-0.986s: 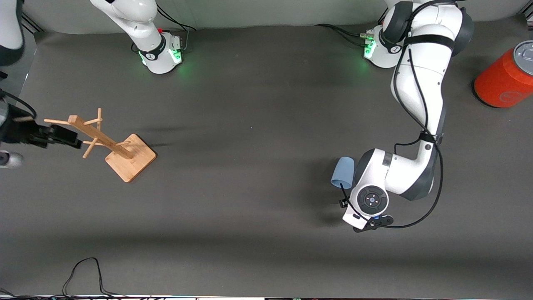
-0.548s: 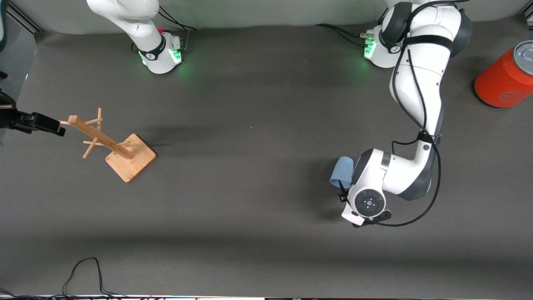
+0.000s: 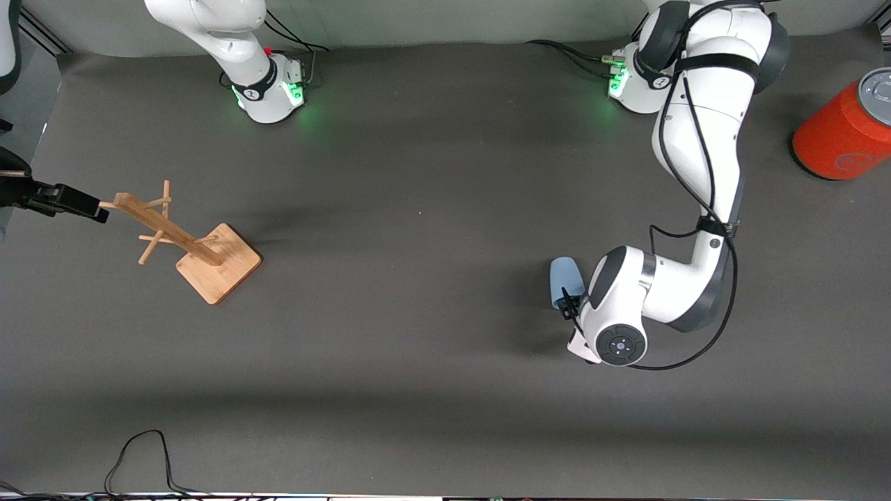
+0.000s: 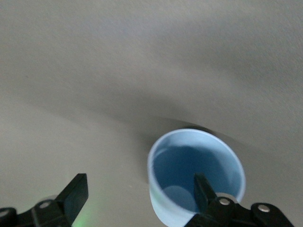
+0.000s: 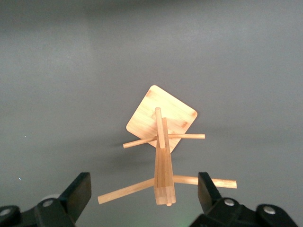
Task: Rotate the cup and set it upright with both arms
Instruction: 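Rotate the cup upright with the left gripper and set it down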
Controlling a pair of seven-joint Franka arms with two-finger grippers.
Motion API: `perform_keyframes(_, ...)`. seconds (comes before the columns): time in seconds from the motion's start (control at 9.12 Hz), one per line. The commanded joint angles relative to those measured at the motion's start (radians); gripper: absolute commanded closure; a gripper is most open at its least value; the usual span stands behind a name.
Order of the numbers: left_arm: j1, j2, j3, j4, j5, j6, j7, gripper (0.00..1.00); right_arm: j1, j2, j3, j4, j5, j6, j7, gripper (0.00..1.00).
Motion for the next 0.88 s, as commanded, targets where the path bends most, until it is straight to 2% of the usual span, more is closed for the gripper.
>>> perform_keyframes(0.0,-0.006,-0.004,0.006,-0.039,-0.043,-0.005,-0.02,0.01,0.051,-0.024,-0.019,-0.034,0.01,0.019,-0.006,0.0)
perform_keyframes(0.11,-0.004,-0.004,0.006,-0.048,-0.045,0.0,-0.02,0.03,0.056,-0.017,-0.016,-0.034,0.009,0.025,-0.007,0.0)
perform_keyframes(0.22,-0.004,-0.009,0.006,-0.048,-0.055,-0.013,-0.023,0.22,0.058,-0.002,-0.016,-0.028,0.009,0.031,-0.006,0.0)
perform_keyframes(0.33,-0.004,-0.009,0.006,-0.048,-0.061,-0.02,-0.025,0.57,0.061,0.003,-0.008,-0.024,0.009,0.043,-0.004,0.0)
perform_keyframes(0.44,-0.004,-0.01,0.005,-0.047,-0.062,-0.03,-0.025,1.0,0.102,0.013,-0.009,-0.027,0.006,0.06,0.008,0.0)
perform_keyframes(0.77,-0.007,-0.065,0.006,-0.044,-0.06,-0.049,-0.026,1.0,0.105,0.012,-0.017,-0.032,-0.014,0.039,0.006,0.0)
